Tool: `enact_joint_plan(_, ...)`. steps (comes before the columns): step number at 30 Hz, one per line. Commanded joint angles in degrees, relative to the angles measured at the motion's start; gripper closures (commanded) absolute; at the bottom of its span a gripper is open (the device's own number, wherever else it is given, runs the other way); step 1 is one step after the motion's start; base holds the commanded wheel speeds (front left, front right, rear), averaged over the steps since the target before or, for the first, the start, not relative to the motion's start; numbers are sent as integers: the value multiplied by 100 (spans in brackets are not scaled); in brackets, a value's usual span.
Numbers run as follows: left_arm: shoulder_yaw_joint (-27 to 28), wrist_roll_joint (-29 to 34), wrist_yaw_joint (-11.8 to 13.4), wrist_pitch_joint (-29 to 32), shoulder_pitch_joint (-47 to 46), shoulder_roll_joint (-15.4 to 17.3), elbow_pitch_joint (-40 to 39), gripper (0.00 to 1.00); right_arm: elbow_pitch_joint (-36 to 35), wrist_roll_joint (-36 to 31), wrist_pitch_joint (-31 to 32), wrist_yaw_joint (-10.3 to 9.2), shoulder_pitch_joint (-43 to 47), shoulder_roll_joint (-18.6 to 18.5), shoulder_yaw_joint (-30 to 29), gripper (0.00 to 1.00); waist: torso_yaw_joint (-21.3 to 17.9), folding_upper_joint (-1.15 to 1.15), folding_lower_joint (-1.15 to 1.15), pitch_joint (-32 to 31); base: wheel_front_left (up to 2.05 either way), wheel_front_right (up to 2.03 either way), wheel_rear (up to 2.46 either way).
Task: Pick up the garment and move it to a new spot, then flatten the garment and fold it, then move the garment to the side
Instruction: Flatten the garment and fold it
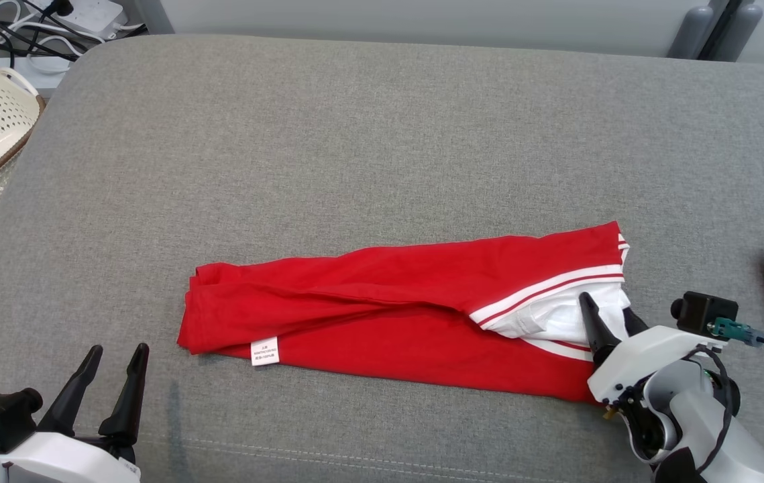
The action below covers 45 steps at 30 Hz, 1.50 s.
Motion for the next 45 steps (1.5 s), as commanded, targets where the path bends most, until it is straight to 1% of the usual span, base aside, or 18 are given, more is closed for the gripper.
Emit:
enact_joint_plan(1, 254, -37, 1, -34, -145, 211, -129, 0, 55, 130, 179, 2, 108, 189, 324, 74, 0, 0, 0, 6, 0, 0, 0)
enact_joint_plan(2, 248, -48, 1, -34, -148, 211, -143, 0, 68, 231, 178, 2, 93, 189, 433, 100, 1, 0, 0, 10, 0, 0, 0)
enact_joint_plan(4, 247, -70, 1, -34, -147, 208, -159, 0, 170, 277, 42, 2, 16, 189, 518, 100, -4, 0, 0, 6, 0, 0, 0)
enact_joint_plan(7, 266, -80, 1, -34, -128, 197, -153, 0, 460, 169, -278, 2, -179, 189, 369, 100, -9, 0, 0, -26, 0, 0, 0)
enact_joint_plan(10, 292, -85, 1, -34, -79, 186, -118, 0, 822, -165, -524, 2, -471, 166, -29, 100, -33, 0, 0, -61, 0, 0, 0)
enact_joint_plan(16, 277, -70, 1, -34, 22, 122, -59, 0, 1221, -833, -643, 2, -892, -252, -921, 100, -49, 0, 0, -142, 0, 0, 0)
enact_joint_plan(19, 258, -62, 1, -34, 84, 72, -36, 0, 1174, -1141, -650, 2, -937, -487, -1357, 100, -85, 0, 0, -190, 0, 0, 0)
enact_joint_plan(22, 261, -47, 1, -34, 156, 25, -24, 0, 950, -1443, -651, 2, -890, -560, -1680, 100, -169, 0, 0, -227, 0, 0, 0)
enact_joint_plan(26, 215, -33, 1, -34, 216, -35, -30, 0, 332, -1854, -559, 2, -866, -257, -1681, 100, -319, 0, 0, -243, 0, 0, 0)
enact_joint_plan(27, 215, -33, 1, -34, 216, -35, -30, 0, 332, -1854, -559, 2, -866, -257, -1681, 100, -319, 0, 0, -243, 0, 0, 0)
enact_joint_plan(29, 189, -60, 1, -34, 224, -86, -53, 0, -165, -1967, -267, 2, -869, -44, -1509, 100, -387, 0, 0, -247, 0, 0, 0)
enact_joint_plan(31, 236, -242, 1, -34, 218, -192, -65, 0, -789, -1981, 194, 2, -831, 104, -1185, 100, -431, 0, 0, -258, 0, 0, 0)
enact_joint_plan(32, 215, -244, 1, -34, 203, -188, -72, 0, -1142, -1938, 467, 2, -792, 143, -973, 100, -442, 0, 0, -260, 0, 0, 0)
enact_joint_plan(34, 156, -218, 1, -34, 169, -196, -103, 0, -1888, -1735, 1064, 2, -659, 178, -488, 100, -444, 0, 0, -265, 0, 0, 0)
enact_joint_plan(38, 40, -142, 1, -34, 69, -208, -179, 0, -3252, -1014, 2060, 2, -313, 186, 590, 100, -359, 0, 0, -242, 0, 0, 0)
enact_joint_plan(41, -25, -105, 1, -34, -28, -224, -246, 0, -3726, -625, 2482, 2, -95, 187, 1169, 100, -219, 0, 0, -222, 0, 0, 0)
enact_joint_plan(43, -66, -106, 1, -34, -82, -234, -287, 0, -3768, -530, 2546, 2, -65, 187, 1459, 100, -115, 0, 0, -194, 0, 0, 0)
enact_joint_plan(45, -150, -132, 1, -34, -156, -236, -341, 0, -3568, -378, 2378, 2, -148, 187, 1789, 100, 69, 0, 0, -149, 0, 0, 0)
